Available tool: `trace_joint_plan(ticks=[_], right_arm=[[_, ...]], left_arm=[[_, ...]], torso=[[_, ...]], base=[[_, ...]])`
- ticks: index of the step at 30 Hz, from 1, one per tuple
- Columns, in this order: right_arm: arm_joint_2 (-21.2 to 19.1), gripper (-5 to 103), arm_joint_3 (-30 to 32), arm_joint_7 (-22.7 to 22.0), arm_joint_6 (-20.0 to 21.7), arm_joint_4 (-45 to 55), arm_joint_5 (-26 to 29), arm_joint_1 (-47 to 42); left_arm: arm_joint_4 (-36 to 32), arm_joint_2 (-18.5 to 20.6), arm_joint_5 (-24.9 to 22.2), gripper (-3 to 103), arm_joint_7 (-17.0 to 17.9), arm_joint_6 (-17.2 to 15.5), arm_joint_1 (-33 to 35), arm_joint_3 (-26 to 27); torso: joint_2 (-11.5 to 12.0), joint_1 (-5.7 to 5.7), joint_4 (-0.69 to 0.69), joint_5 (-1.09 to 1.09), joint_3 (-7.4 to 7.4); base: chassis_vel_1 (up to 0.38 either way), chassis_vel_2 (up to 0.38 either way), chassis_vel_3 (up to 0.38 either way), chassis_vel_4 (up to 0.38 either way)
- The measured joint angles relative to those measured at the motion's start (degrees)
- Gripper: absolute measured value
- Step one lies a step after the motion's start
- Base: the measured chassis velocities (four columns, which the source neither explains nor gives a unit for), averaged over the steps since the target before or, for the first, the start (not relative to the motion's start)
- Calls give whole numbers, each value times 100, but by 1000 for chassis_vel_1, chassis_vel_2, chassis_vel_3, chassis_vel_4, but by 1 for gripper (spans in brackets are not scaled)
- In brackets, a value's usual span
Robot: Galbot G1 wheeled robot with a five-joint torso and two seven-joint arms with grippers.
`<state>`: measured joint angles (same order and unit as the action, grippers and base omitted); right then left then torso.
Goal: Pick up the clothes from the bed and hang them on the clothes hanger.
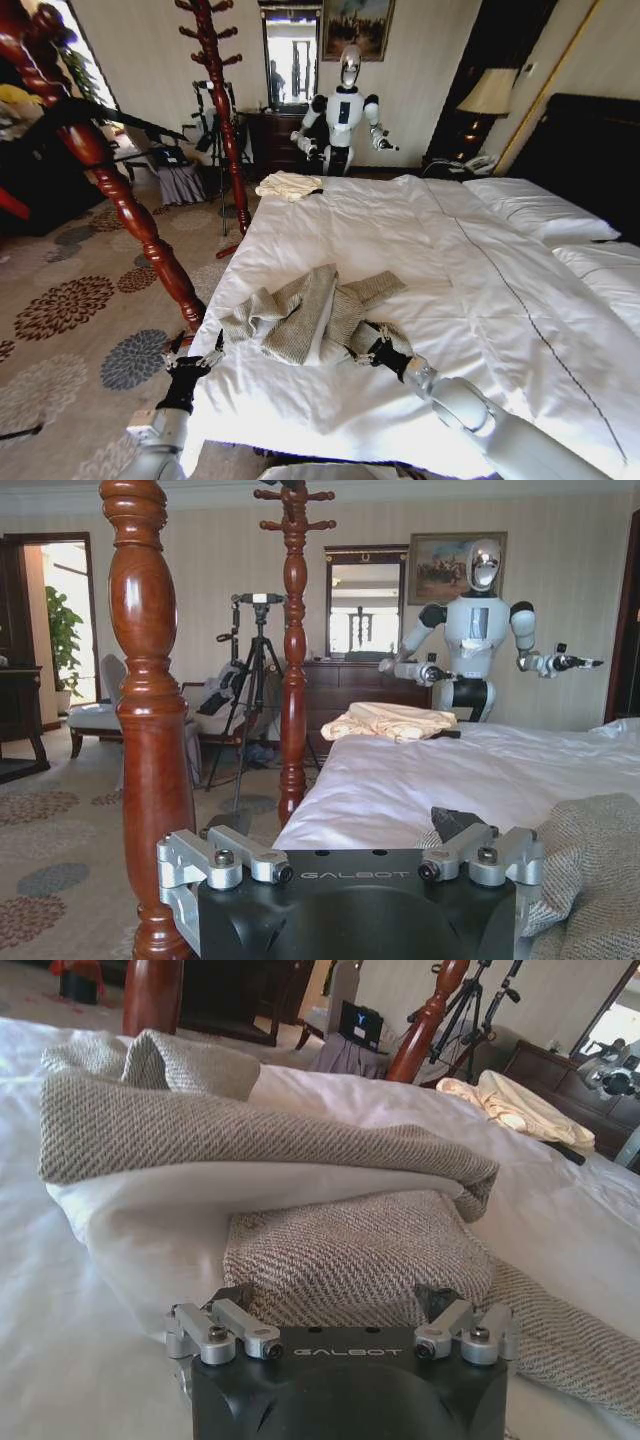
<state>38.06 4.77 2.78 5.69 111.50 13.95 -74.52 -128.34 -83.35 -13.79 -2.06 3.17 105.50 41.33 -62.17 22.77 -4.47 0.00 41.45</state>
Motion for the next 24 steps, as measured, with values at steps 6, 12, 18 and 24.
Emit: trace_joint_plan(ticks=[6, 12, 18, 24], right_arm=[[94, 96, -9, -34, 185, -18, -815, 9], [0, 99, 211, -3, 94, 293, -1089, -339], [174, 99, 150, 59, -1, 281, -1300, -402], [296, 94, 113, 72, -5, 215, -1463, -426]], left_arm=[[47, -20, -9, 100, 18, -40, -74, -32], [70, -36, -8, 100, 25, -40, -101, -53], [61, -44, 11, 100, 27, -34, -81, -58], [26, -33, 12, 100, 27, -28, -53, -35]], torso=[[0, 0, 0, 1, 0], [0, 0, 0, 0, -1], [0, 0, 0, 1, 0], [0, 0, 1, 1, -1]], base=[[0, 0, 0, 0], [0, 0, 0, 0], [0, 0, 0, 0], [0, 0, 0, 0]])
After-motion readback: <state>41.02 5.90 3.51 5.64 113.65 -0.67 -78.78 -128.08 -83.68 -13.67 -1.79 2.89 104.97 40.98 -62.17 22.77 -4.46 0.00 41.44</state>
